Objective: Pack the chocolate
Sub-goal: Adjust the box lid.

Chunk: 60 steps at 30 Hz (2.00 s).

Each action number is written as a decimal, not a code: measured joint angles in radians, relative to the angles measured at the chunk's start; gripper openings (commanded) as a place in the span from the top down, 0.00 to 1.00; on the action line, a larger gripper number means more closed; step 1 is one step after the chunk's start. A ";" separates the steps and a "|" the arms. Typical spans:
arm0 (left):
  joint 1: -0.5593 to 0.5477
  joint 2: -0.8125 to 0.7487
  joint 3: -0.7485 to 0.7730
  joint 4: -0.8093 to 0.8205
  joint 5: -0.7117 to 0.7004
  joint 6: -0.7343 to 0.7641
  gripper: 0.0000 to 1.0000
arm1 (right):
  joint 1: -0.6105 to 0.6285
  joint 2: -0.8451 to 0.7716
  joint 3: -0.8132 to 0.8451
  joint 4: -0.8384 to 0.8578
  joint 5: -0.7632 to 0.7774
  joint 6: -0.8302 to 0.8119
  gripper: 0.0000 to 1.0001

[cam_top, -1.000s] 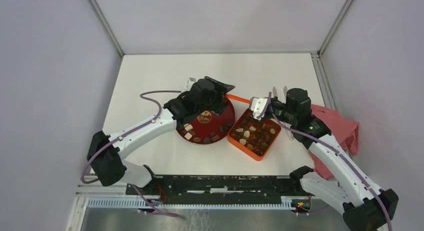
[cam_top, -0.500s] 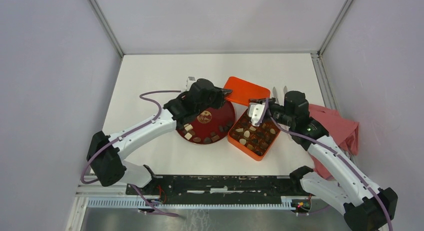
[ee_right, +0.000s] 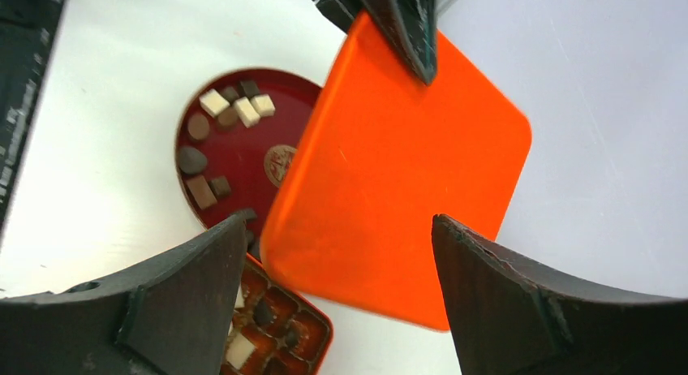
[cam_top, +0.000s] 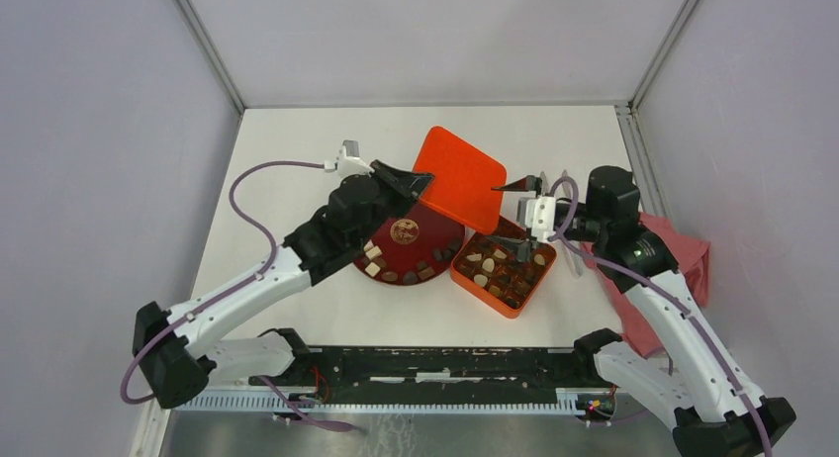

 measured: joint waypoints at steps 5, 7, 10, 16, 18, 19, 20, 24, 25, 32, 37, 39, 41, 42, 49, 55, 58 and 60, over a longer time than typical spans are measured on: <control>0.000 -0.198 -0.157 0.126 0.039 0.261 0.98 | -0.076 -0.010 0.014 0.066 -0.119 0.216 0.11; 0.000 -0.278 -0.221 0.169 0.063 0.333 0.98 | -0.092 -0.005 0.014 0.110 -0.138 0.324 0.11; 0.000 -0.359 -0.291 0.237 0.106 0.424 0.98 | -0.094 0.008 0.015 0.154 -0.155 0.472 0.10; 0.030 -0.393 -0.411 0.432 0.243 0.512 0.98 | -0.128 0.005 -0.022 0.320 -0.112 0.900 0.18; 0.087 -0.385 -0.447 0.502 0.314 0.504 0.98 | -0.191 -0.010 -0.113 0.480 -0.116 1.104 0.19; 0.124 -0.376 -0.462 0.538 0.346 0.489 0.98 | -0.233 -0.015 -0.185 0.581 -0.118 1.220 0.20; 0.177 -0.357 -0.484 0.602 0.396 0.457 0.98 | -0.244 -0.017 -0.240 0.652 -0.119 1.304 0.21; 0.367 -0.209 -0.557 0.877 0.535 0.302 0.98 | -0.357 -0.018 -0.454 0.824 -0.111 1.527 0.26; 0.388 -0.160 -0.560 0.928 0.562 0.269 0.98 | -0.365 -0.019 -0.491 0.853 -0.112 1.563 0.26; 0.388 0.099 -0.535 1.271 0.710 0.099 0.98 | -0.367 -0.038 -0.592 1.107 -0.110 1.704 0.29; 0.353 0.280 -0.455 1.463 0.743 0.003 0.98 | -0.355 0.033 -0.610 1.264 -0.085 1.792 0.30; 0.333 0.341 -0.431 1.492 0.751 -0.017 0.98 | -0.342 0.058 -0.610 1.322 -0.080 1.827 0.30; 0.319 0.382 -0.419 1.501 0.752 -0.026 0.98 | -0.325 0.068 -0.610 1.371 -0.080 1.852 0.32; 0.313 0.397 -0.416 1.503 0.752 -0.029 0.98 | -0.318 0.069 -0.610 1.392 -0.079 1.862 0.33; 0.279 0.457 -0.367 1.526 0.745 -0.037 0.98 | -0.296 0.099 -0.610 1.458 -0.068 1.926 0.44; 0.220 0.459 -0.340 1.527 0.724 -0.032 0.88 | -0.291 0.135 -0.610 1.487 -0.026 2.023 0.80; 0.189 0.459 -0.340 1.524 0.695 0.008 0.73 | -0.303 0.135 -0.610 1.503 -0.022 2.094 1.00; 0.178 0.455 -0.346 1.523 0.667 0.019 0.54 | -0.315 0.127 -0.612 1.512 -0.032 2.133 1.00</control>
